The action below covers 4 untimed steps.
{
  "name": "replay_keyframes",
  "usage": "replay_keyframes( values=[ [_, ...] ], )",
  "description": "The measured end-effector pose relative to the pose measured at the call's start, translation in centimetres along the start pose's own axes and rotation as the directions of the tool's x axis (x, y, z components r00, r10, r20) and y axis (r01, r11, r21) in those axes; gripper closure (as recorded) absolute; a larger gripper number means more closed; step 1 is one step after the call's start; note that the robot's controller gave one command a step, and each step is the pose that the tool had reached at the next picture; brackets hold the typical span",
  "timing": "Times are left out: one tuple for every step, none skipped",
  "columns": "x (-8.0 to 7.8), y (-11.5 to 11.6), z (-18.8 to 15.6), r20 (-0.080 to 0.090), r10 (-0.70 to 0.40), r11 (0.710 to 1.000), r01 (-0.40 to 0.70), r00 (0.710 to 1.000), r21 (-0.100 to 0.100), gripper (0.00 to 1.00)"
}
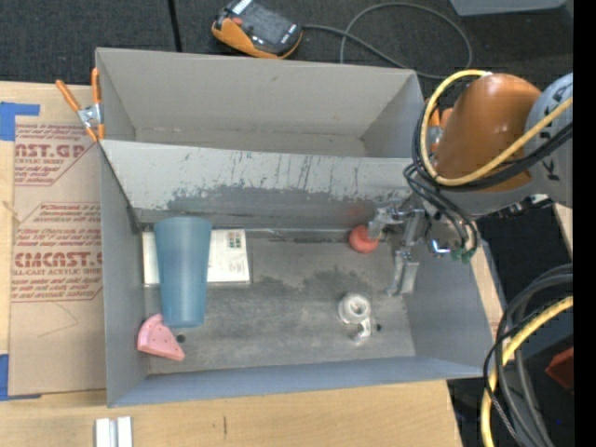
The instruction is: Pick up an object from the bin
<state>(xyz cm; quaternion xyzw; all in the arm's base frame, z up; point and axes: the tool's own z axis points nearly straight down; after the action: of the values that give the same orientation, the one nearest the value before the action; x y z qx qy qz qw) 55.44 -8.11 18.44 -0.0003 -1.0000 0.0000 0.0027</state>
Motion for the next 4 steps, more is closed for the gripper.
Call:
replay_keyframes(
  values=[
    [-0.1,0.0,-0.5,0.007,-0.001,1.0,0.001,1.0,0.001,0.0],
    [1.1,0.0,2.9,0.016,0.028,1.0,-0.028,0.999,0.001,0.0],
    [4.3,-1.5,6.6,0.005,0.0,1.0,0.0,1.0,0.0,0.0],
    [3.4,-2.2,10.1,0.017,0.005,1.0,-0.005,1.0,0.002,0.0]
  ],
)
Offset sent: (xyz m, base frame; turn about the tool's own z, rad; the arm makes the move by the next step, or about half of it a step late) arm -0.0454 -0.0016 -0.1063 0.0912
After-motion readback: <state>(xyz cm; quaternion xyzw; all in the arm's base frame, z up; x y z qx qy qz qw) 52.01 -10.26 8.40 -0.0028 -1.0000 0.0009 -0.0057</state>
